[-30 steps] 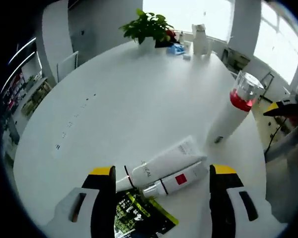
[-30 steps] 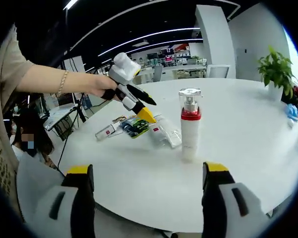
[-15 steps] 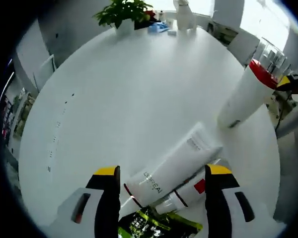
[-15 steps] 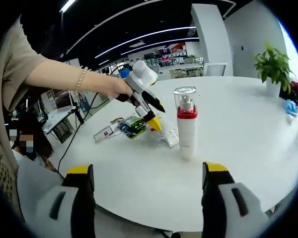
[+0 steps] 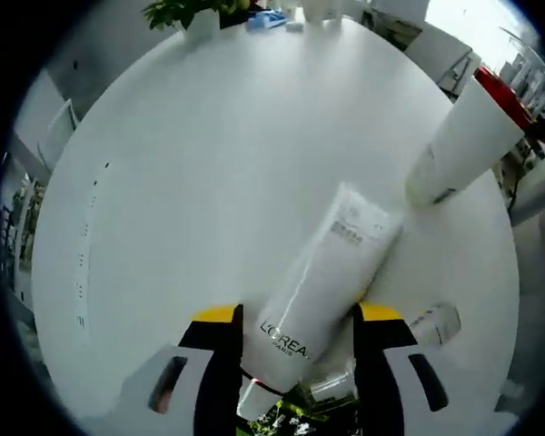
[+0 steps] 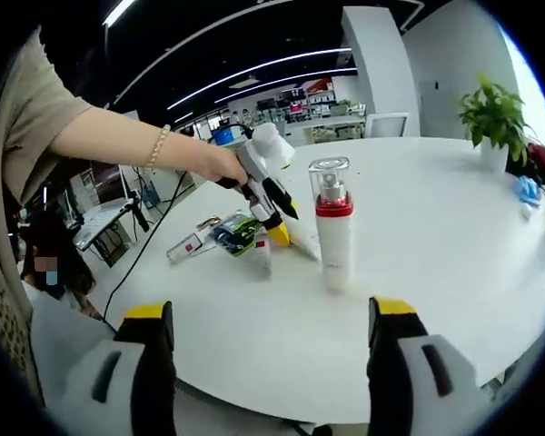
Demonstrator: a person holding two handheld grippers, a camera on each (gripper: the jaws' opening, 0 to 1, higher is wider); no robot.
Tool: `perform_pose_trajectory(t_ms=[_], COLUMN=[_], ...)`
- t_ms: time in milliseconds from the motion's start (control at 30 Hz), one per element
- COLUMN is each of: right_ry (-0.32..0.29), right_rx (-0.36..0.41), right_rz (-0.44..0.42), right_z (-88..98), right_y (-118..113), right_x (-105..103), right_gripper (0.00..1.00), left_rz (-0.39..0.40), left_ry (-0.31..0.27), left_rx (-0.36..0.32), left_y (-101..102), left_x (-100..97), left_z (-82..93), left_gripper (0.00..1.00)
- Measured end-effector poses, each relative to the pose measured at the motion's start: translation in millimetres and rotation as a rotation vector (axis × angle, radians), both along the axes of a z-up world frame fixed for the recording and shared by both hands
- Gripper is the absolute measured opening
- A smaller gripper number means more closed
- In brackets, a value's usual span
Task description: Arrange the skincare products in the storage area until every visible bottle or jar stands upright without overlapping.
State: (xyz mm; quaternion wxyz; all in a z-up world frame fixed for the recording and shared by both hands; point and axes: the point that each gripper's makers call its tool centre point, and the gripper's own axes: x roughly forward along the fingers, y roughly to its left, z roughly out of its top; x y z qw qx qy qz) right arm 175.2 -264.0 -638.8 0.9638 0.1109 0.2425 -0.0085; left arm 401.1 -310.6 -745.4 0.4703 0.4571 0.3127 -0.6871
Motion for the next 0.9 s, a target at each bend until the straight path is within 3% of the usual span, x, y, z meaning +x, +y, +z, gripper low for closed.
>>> perform_pose_trajectory(t_ms=[233, 600, 900], right_ry=[0.001, -0.002, -0.015], right_rx=[0.006, 0.011, 0.03], right_rz=[-0.006, -0.016, -0.022], right_z=[-0.4, 0.3, 2.5], right_y=[-1, -3, -2], right_x=[0, 0, 1], right_gripper=[0.88, 0.88, 0.88], left_rz=[0.081, 0.183, 0.261], left_ry=[0.02, 0.044, 0.121], left_rx=[-0.025, -0.083, -0.126], left_y=[1, 7, 11], left_x=[1.7, 1.0, -3.3], left_z=[2.2, 7.3, 22.2], left_gripper=[0.28, 0.25, 0.24])
